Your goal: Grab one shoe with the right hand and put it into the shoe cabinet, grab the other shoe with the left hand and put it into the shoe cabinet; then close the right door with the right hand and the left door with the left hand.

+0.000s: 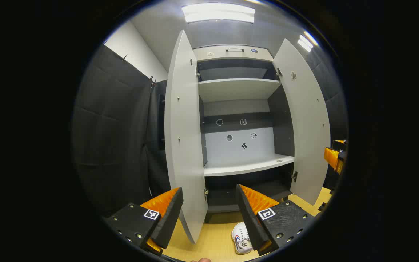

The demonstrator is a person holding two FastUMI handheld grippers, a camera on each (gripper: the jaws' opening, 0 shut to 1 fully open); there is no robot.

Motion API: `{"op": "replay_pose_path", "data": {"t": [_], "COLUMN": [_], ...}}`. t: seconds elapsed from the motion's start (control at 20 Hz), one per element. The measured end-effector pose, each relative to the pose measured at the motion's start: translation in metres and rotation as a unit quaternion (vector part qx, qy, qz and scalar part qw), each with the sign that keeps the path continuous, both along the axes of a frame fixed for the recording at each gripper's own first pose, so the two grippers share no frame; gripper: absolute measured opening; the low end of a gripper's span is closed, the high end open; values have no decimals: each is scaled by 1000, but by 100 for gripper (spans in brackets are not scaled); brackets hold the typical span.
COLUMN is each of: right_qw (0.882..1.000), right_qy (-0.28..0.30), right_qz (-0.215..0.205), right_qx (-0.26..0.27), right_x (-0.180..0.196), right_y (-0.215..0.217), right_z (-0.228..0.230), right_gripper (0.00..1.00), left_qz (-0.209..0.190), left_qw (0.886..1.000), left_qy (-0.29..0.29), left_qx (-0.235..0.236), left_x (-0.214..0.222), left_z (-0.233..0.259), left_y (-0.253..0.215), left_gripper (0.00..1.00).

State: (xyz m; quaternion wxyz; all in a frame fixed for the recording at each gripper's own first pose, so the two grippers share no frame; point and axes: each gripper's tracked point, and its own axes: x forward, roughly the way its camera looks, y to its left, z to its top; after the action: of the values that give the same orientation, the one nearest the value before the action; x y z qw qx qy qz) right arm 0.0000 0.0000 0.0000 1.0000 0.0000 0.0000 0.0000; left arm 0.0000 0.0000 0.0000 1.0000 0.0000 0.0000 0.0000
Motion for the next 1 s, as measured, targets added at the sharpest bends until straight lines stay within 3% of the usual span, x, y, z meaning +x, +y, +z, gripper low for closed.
{"op": "replay_pose_path", "data": {"t": [1.0], "right_qw": [1000], "right_qy": [1], "right_qz": [-6], "right_qx": [-12], "right_x": [-21], "right_y": [-3], "right_z": [3], "right_gripper": [97], "left_qz": [12], "left_qw": [1000], "left_qy": [-6], "left_qx": [10], "left_x": [-21], "left_z": [7], "left_y": [30], "left_gripper": [79]}}
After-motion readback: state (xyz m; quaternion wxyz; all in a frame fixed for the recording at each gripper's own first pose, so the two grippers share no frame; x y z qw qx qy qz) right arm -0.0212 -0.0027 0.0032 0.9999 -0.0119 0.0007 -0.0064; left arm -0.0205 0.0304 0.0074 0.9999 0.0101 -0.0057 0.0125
